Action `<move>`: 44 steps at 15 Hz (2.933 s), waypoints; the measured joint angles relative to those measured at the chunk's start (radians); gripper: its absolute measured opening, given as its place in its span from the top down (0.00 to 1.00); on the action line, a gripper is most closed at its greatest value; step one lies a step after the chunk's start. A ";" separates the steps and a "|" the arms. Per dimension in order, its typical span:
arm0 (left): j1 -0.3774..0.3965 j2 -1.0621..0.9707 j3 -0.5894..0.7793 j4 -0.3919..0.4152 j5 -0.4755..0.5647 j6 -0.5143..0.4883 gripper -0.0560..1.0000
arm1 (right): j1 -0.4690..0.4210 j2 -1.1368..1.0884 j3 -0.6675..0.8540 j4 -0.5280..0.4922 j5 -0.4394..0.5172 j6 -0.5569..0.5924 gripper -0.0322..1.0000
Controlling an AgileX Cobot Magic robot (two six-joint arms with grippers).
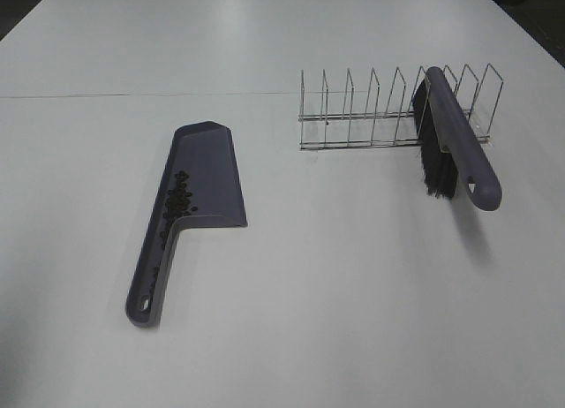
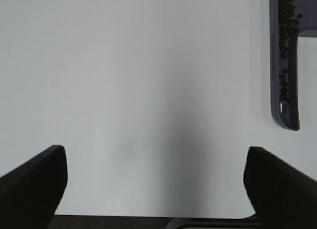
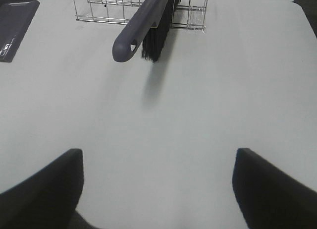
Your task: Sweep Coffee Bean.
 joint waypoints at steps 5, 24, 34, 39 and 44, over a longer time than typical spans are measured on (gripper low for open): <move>0.000 -0.282 0.154 -0.019 0.040 0.000 0.11 | 0.000 0.000 0.000 -0.007 0.000 0.003 0.27; 0.000 -0.595 0.185 -0.042 0.023 0.002 0.14 | 0.000 0.000 0.000 -0.011 0.000 0.003 0.27; 0.000 -0.743 0.186 -0.051 0.016 0.018 0.15 | 0.000 0.000 0.000 0.000 0.000 0.003 0.27; 0.000 -0.744 0.186 -0.052 0.016 0.018 0.15 | 0.000 0.000 0.000 0.000 0.000 0.003 0.27; 0.000 -0.744 0.186 -0.052 0.016 0.020 0.15 | 0.000 0.000 0.000 0.000 0.000 0.003 0.27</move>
